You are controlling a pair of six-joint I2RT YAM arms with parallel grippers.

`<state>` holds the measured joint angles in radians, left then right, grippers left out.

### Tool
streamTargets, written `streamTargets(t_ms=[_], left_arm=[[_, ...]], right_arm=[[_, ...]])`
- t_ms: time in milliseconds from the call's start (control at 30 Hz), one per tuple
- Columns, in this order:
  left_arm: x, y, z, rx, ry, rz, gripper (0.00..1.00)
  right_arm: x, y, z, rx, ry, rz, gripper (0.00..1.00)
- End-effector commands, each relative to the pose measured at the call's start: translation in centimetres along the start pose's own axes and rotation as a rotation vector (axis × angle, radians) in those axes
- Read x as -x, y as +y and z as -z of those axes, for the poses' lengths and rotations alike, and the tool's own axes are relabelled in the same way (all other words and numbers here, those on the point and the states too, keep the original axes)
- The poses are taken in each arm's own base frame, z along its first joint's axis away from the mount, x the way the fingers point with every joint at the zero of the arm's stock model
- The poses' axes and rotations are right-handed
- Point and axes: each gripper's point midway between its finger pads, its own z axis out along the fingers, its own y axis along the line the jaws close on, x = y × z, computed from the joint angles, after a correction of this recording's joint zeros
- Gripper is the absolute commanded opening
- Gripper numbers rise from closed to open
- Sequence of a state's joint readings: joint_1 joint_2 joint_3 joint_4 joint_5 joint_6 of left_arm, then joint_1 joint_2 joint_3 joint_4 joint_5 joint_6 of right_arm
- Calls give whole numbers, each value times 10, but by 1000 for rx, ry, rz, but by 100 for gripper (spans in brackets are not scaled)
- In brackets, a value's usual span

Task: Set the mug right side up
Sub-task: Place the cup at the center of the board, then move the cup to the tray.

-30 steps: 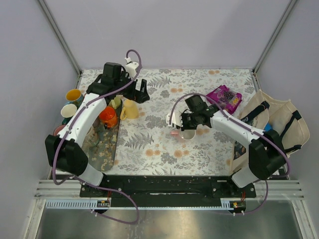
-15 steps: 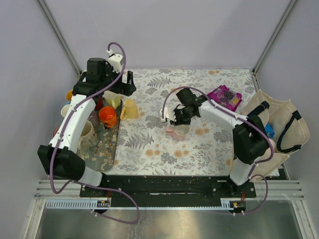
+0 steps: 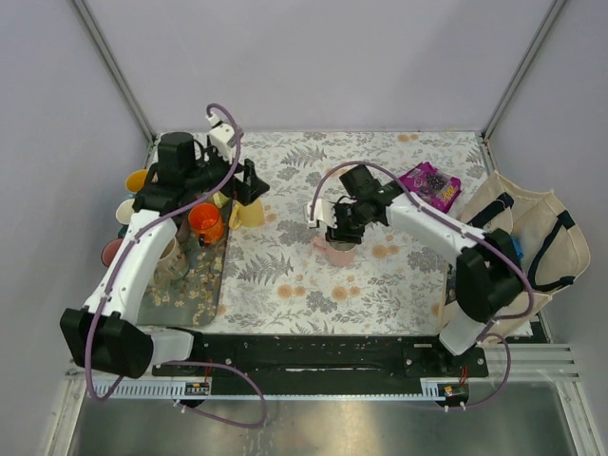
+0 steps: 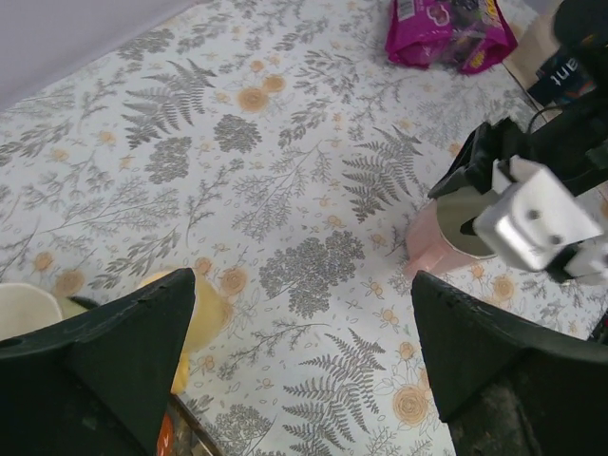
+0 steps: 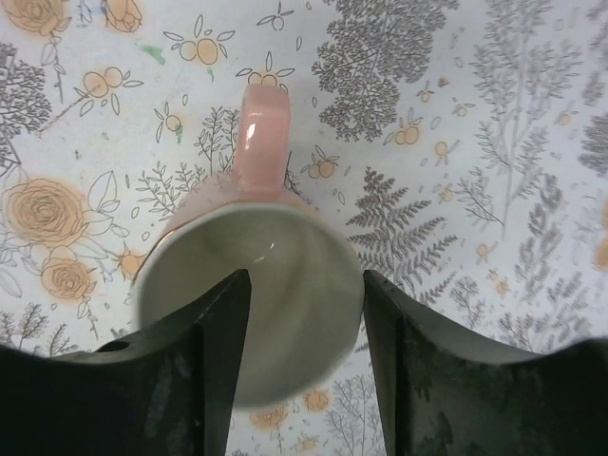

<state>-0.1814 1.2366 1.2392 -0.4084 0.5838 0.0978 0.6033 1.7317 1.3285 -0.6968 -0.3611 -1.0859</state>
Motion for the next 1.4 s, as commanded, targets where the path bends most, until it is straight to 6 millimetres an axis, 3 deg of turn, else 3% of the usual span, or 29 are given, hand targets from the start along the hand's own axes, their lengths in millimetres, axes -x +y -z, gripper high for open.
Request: streamTargets(t_ms=[0, 100, 267, 367, 467, 533, 667, 800, 1000, 1133, 1267, 1367], left_arm=[[-7, -20, -22, -201, 63, -90, 99], [-34, -37, -30, -326, 128, -197, 99], [-83, -64, -45, -535, 252, -386, 91], [-98, -82, -63, -614, 300, -454, 82], [-111, -98, -84, -649, 326, -503, 80], [-120, -109, -99, -663, 342, -535, 80], [-135, -124, -125, -684, 398, -592, 79], [-156, -120, -142, -671, 474, -628, 72], [-170, -122, -143, -705, 536, -587, 55], [-171, -135, -140, -738, 537, -549, 31], [-162, -147, -131, -766, 520, -497, 16], [-152, -152, -121, -771, 499, -490, 0]], right_arm=[[37, -5, 57, -148, -118, 26, 60], [38, -3, 79, -202, -152, -92, 60], [31, -2, 128, -316, -230, -283, 59], [18, -32, 176, -578, -314, -350, 61], [5, -65, 224, -875, -398, -406, 76], [-1, -78, 241, -966, -402, -466, 78], [-10, -80, 240, -959, -377, -569, 78], [-10, -75, 237, -951, -401, -583, 78], [-12, -73, 233, -942, -399, -596, 77], [-14, -73, 228, -934, -396, -600, 77], [-17, -74, 221, -923, -384, -601, 77], [-19, -77, 218, -922, -380, -607, 77]])
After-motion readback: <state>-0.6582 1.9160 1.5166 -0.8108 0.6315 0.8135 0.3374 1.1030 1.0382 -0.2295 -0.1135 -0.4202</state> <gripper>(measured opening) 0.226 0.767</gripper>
